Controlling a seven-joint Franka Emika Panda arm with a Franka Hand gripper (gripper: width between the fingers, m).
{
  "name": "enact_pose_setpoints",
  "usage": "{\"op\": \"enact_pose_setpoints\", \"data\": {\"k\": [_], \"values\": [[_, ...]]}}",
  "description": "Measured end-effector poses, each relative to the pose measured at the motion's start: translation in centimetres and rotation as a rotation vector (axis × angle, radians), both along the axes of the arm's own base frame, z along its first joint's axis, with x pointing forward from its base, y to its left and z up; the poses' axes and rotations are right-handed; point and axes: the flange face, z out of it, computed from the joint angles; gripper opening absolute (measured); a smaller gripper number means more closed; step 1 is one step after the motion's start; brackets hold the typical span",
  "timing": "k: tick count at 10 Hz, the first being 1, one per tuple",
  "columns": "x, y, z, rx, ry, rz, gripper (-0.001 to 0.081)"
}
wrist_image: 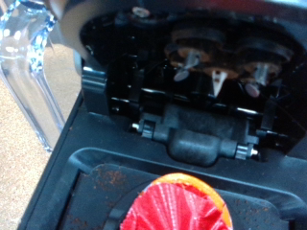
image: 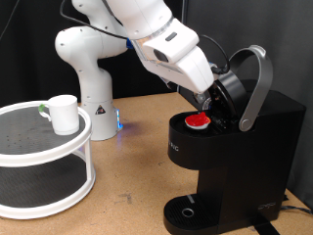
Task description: Make a cup of coffee with the keurig machine
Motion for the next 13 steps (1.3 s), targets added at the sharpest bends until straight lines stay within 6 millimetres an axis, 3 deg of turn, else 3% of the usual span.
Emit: {"op": "enact_pose_setpoints", "data": {"k": [3,10,13], "values": [[-0.5,-1.3,0.5,0.057,-0.056,-0.09,0.0805],[-3.2,-8.0,8.5,0.242,-0.166,-0.249,0.0805],[-4.3,-9.4,9.6,0.211,-0.108,-0.19,0.0805]]}}
